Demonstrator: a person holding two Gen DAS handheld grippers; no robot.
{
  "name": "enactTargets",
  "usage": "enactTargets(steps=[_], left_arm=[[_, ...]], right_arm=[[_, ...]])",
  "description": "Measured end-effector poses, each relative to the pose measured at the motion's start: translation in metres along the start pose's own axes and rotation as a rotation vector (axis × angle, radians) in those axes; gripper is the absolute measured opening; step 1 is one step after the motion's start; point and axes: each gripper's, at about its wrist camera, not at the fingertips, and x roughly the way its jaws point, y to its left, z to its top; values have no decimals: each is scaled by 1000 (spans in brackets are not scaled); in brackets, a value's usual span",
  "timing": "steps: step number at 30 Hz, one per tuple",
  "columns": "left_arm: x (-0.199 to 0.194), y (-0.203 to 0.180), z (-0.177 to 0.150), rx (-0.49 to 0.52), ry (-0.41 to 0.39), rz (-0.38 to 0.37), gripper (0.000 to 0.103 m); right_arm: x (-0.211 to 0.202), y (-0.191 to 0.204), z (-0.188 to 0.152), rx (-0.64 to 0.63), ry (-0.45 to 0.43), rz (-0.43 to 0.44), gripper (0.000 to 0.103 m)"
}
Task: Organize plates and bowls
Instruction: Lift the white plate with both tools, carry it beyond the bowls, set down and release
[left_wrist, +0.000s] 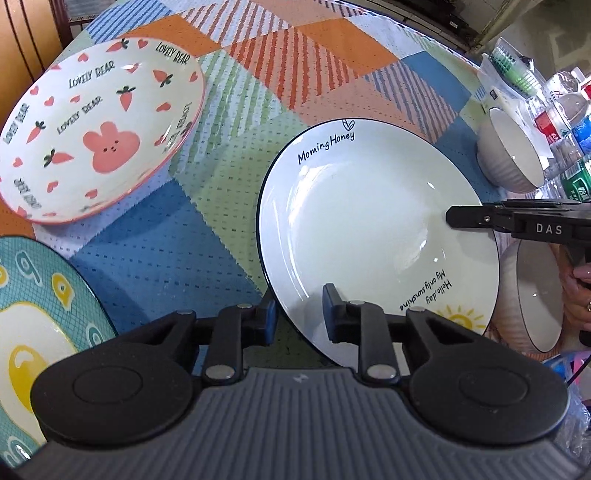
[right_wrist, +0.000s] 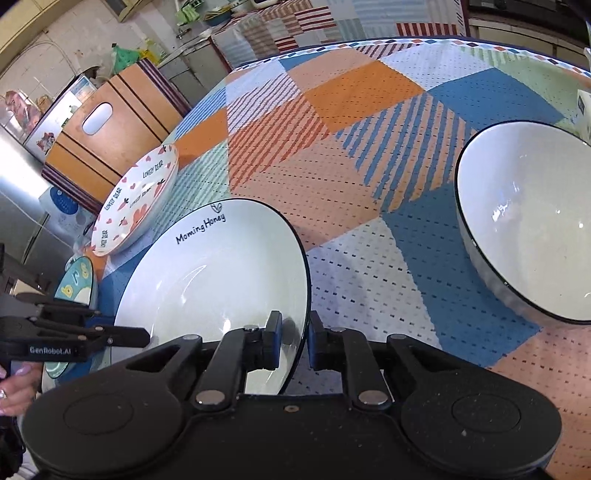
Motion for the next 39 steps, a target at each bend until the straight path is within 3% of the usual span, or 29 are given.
enactTargets(steps=[10,20,33,39], left_arm=[[-6,-10,55,84,-36,17,24],[25,-12,121,104,-34,-3,26],[67,-7,157,117,30,-5,31],[70,-2,167,93,26,29,33]], right_arm=[[-19,-1,22,-5,-67,-16,18],[-10,-16,69,1,-118,-87,18],[13,-10,80,17,-114,-236,19],[22,8,86,-81,-112,-319,23]])
